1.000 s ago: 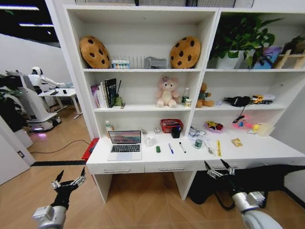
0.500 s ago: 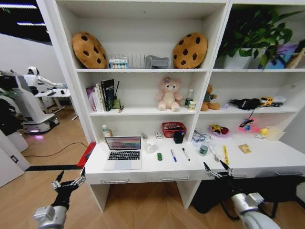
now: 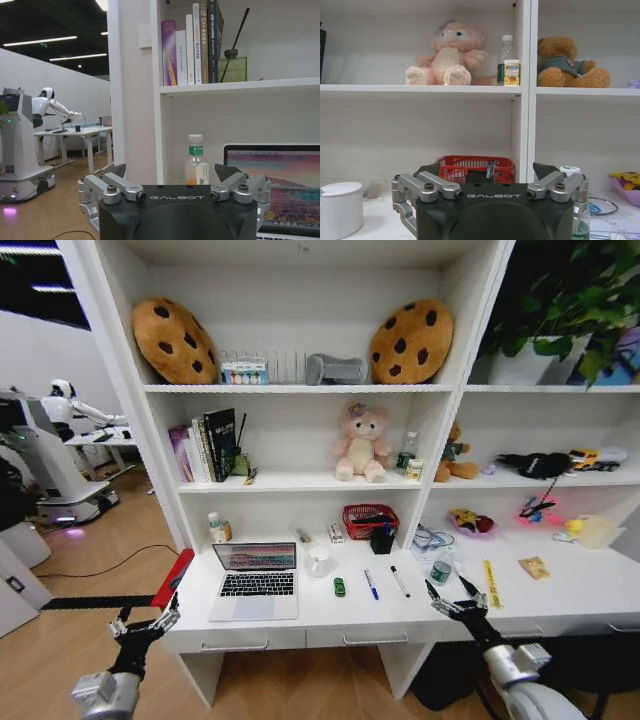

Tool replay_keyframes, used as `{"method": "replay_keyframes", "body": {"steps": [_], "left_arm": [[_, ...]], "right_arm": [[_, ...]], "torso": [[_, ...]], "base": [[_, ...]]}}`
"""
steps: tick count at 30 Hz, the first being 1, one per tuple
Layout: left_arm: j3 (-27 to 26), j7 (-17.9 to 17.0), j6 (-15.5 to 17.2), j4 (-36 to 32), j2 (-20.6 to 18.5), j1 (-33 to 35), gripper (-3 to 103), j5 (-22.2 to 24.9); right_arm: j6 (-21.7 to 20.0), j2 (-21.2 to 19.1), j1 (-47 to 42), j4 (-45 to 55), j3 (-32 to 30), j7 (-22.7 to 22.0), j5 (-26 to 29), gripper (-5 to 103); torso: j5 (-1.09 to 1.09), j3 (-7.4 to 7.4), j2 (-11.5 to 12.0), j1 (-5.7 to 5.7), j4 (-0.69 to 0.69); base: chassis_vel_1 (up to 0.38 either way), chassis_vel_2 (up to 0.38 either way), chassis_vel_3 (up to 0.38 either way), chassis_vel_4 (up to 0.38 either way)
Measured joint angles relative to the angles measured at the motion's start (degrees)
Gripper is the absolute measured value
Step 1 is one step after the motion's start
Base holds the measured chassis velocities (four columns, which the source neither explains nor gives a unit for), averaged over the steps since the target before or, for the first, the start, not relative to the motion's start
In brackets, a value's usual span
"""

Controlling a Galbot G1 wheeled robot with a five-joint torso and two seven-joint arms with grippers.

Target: Organize the objects on the table.

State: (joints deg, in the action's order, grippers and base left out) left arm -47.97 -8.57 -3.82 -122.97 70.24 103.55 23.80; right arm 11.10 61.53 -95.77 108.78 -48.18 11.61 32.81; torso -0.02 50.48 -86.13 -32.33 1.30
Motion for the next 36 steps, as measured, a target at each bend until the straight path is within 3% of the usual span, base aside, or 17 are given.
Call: {"method": "replay_keyframes", "body": {"steps": [26,28,29,32,34,36], "left_arm": [[-0.51,-0.23,0.70,-1.42,-0.97,1.58,98,-0.66],[-0.94,0.45,0.83,-2.15,-2.62,2.54,88,-1.37],[-0.94,0.45,0.83,-2.15,-2.62,2.54,88,-1.37],[-2.35,0.96,1.05,-3.45,-6.35,4.13,72,-1.48],[-2.56,0.97,1.16,-3.64,-6.85,4.31,72,-1.35],[-3.22,1.04,1.41,-4.29,-8.61,5.04,61,-1.01]], "right_arm": [[0.42,1.80,-1.99,2.16,-0.02,-0.73,-1.55,100],[0.36,3.99,-3.23,3.74,-1.30,-1.12,-1.51,100],[0.36,3.99,-3.23,3.74,-1.30,-1.12,-1.51,100],[0.80,9.14,-5.88,5.50,-2.61,-1.36,-1.50,100],[0.95,9.66,-6.13,5.51,-2.65,-1.37,-1.59,100],[1.43,10.81,-6.77,5.45,-2.66,-1.36,-1.88,100]], "torso": [[0.00,0.01,0.01,-0.02,-0.01],[0.01,0.00,-0.01,0.02,-0.02],[0.01,0.00,-0.01,0.02,-0.02],[0.00,-0.01,-0.02,0.04,0.01],[-0.01,-0.01,-0.02,0.04,0.00],[0.02,-0.01,-0.01,0.04,0.01]], "base": [[-0.108,0.105,0.103,-0.106],[0.007,-0.015,-0.003,0.026],[0.014,-0.029,-0.006,0.053],[0.000,0.000,0.000,0.000],[0.000,0.000,0.000,0.000],[0.000,0.000,0.000,0.000]]}}
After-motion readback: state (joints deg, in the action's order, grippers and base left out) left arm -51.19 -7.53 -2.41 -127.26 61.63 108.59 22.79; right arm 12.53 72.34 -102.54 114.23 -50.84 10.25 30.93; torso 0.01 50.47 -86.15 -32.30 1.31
